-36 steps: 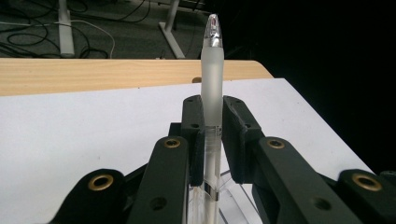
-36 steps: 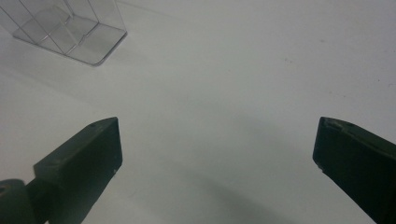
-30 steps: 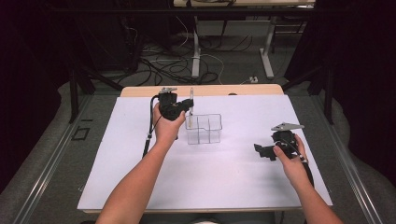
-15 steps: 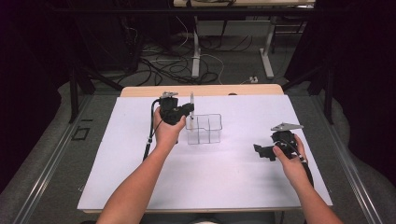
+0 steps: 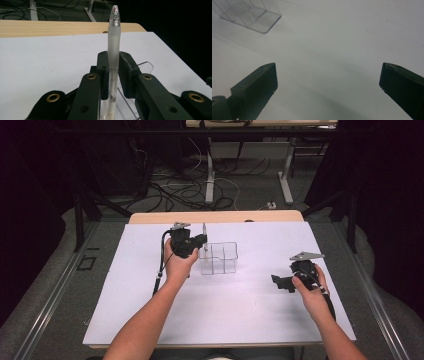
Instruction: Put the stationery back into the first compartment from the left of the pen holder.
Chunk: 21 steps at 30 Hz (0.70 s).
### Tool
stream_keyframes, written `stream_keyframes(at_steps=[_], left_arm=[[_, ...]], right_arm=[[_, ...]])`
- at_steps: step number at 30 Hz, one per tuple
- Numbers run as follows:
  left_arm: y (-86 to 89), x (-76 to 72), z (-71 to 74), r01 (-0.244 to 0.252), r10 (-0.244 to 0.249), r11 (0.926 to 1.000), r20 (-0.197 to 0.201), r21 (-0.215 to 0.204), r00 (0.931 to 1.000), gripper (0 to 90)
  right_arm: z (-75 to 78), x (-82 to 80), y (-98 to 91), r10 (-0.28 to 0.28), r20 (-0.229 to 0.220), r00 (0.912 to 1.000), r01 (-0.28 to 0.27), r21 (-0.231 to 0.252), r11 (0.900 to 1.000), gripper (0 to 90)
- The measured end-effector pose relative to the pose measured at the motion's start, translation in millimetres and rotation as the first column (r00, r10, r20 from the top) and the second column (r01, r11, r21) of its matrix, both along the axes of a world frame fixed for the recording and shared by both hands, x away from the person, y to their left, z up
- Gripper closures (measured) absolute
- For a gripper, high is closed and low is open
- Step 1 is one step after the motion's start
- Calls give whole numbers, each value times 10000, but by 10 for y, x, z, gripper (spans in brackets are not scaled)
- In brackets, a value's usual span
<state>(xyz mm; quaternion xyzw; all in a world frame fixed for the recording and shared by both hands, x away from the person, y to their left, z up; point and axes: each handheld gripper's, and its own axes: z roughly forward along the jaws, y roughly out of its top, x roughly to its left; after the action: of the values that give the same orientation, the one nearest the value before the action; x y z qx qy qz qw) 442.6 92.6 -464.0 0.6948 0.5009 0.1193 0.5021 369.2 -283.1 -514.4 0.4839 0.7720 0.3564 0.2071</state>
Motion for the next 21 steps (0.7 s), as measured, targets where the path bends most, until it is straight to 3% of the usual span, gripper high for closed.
stream_keyframes(at_steps=[9,16,21], left_arm=[[118,-65,66,10,0,9990,243,-441,9997,642],[225,-99,95,3,6,9991,216,-425,9998,533],[284,-123,104,26,-8,9994,518,-350,9987,477]], right_arm=[[4,-3,0,-23,0,10000,23,-17,10000,20],[5,-3,-1,-1,-3,10000,1,14,10000,20],[9,-5,1,-21,2,10000,21,-3,10000,21]])
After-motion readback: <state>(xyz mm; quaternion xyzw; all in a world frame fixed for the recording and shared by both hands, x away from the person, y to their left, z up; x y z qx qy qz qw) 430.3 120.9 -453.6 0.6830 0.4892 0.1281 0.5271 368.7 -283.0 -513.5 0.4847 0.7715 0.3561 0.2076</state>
